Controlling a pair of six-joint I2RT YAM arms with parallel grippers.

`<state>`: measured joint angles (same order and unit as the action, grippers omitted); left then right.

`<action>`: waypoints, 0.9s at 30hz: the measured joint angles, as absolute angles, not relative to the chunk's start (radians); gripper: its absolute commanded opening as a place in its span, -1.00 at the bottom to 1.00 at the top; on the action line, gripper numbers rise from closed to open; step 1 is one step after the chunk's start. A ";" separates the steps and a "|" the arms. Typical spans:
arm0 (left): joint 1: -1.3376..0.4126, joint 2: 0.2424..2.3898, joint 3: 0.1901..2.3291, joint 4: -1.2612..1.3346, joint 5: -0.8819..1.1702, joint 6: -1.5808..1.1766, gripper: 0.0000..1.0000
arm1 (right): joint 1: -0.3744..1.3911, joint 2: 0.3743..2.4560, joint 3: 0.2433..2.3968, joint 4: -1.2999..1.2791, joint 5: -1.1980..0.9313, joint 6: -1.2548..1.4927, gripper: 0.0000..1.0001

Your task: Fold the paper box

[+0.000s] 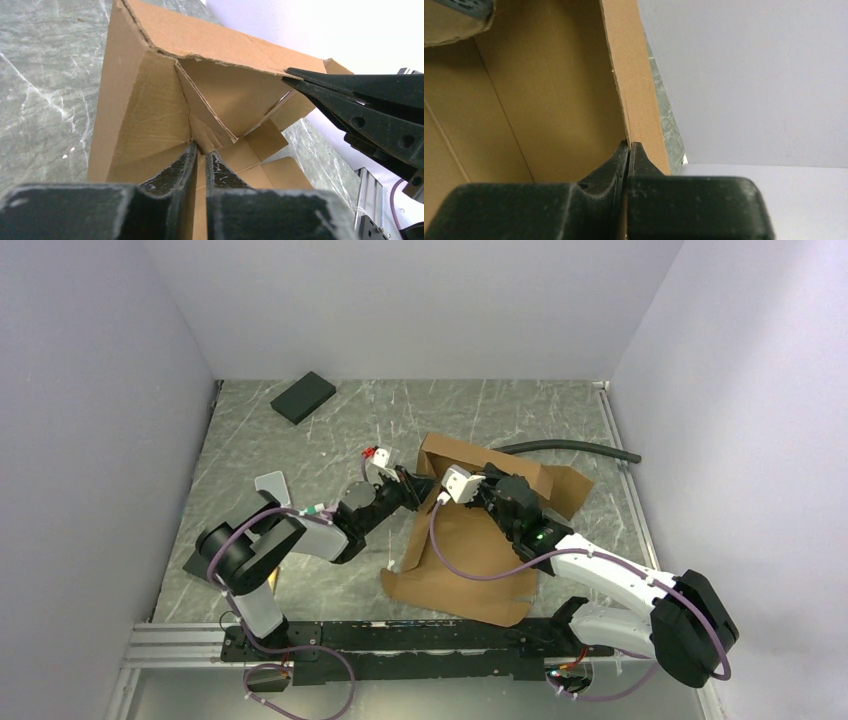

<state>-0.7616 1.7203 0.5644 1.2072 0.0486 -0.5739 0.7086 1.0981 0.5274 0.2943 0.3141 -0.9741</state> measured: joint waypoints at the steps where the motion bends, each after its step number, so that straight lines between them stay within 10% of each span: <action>1: -0.762 1.722 0.574 1.201 0.047 -0.574 -0.51 | 0.708 1.098 0.528 0.293 0.313 -0.973 -1.00; 12: -0.770 1.778 0.660 1.147 0.043 -0.573 0.20 | 0.705 1.097 0.531 0.285 0.303 -0.966 -1.00; 27: -0.739 1.863 0.681 1.140 0.067 -0.622 0.18 | 0.695 1.097 0.540 0.278 0.245 -0.945 -1.00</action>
